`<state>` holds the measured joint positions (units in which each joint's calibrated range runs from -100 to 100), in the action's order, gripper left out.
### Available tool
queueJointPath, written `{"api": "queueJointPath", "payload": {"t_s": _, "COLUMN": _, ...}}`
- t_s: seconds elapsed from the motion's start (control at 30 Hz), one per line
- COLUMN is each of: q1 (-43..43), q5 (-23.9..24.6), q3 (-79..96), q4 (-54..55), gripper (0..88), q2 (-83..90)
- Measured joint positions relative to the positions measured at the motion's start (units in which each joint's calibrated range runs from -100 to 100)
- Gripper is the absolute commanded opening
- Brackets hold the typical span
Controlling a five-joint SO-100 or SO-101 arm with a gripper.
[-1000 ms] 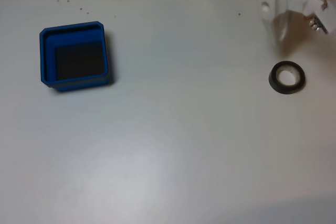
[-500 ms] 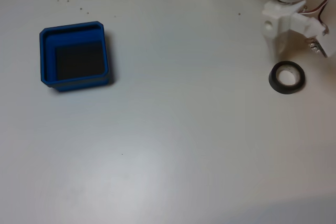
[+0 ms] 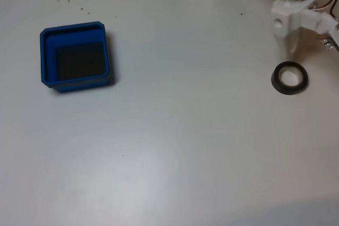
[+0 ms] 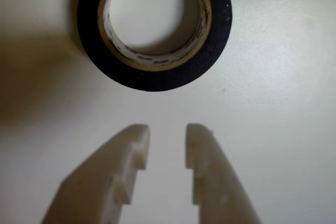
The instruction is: Pick the black tape roll and drop it in the blue box
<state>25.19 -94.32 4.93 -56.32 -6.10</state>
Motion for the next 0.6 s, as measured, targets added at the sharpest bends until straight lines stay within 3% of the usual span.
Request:
{"api": "queueJointPath", "payload": {"t_s": 0.3, "q1": 0.1, "q5": 1.67, "q3": -1.26, "q4": 0.0, "gripper": 16.6, "q2": -1.44}}
{"api": "queueJointPath", "payload": {"t_s": 0.6, "q1": -0.49, "q5": 2.25, "q3": -3.95, "q4": 0.08, "gripper": 17.9, "q2": -5.59}}
